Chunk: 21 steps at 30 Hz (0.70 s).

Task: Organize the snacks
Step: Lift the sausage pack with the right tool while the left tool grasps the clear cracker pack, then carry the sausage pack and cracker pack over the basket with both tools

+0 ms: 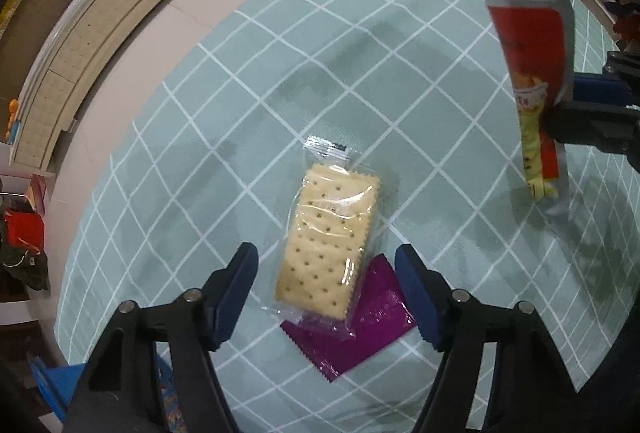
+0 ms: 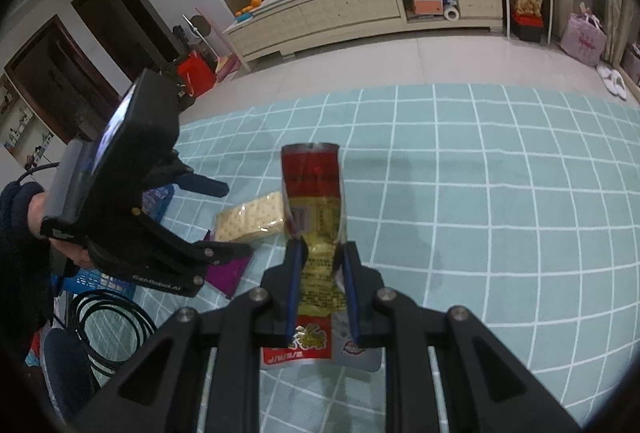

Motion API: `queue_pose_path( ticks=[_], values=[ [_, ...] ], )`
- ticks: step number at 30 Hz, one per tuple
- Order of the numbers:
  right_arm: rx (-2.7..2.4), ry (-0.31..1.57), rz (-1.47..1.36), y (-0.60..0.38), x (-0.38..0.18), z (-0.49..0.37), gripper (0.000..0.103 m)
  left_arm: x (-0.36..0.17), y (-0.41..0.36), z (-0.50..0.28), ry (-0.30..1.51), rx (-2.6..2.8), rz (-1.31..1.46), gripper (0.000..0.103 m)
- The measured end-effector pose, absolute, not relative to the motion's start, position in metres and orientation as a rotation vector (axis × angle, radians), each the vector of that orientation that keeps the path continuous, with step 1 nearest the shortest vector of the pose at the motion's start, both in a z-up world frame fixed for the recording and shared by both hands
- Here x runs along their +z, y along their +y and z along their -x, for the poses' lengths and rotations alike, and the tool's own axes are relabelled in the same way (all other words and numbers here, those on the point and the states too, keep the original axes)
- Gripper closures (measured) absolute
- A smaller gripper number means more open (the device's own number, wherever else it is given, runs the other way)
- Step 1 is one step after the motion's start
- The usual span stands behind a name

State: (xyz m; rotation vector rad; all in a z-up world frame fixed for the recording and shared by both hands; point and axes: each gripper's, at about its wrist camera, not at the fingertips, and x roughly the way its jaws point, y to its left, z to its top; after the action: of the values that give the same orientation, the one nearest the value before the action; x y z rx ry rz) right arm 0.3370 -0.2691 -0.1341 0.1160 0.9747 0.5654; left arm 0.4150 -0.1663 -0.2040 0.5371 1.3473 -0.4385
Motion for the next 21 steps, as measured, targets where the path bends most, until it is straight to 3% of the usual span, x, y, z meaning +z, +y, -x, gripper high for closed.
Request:
queue_pose_path(
  ticks=[3,11,21],
  values=[
    [0.565,0.986,-0.118,-0.269,-0.139,-0.338,0.079,-0.214,-0.164,-0.420,1.366,-0.439,-0.521,0.036],
    [0.577,0.995,-0.126,-0.267,-0.140,-0.340,0.079,-0.225,-0.169,-0.426,1.380,-0.483,-0.482,0.057],
    [0.564,0.989,-0.123,-0.268,-0.131,-0.333,0.079,-0.191,-0.170,-0.402,1.299,-0.477,-0.430,0.059]
  ],
)
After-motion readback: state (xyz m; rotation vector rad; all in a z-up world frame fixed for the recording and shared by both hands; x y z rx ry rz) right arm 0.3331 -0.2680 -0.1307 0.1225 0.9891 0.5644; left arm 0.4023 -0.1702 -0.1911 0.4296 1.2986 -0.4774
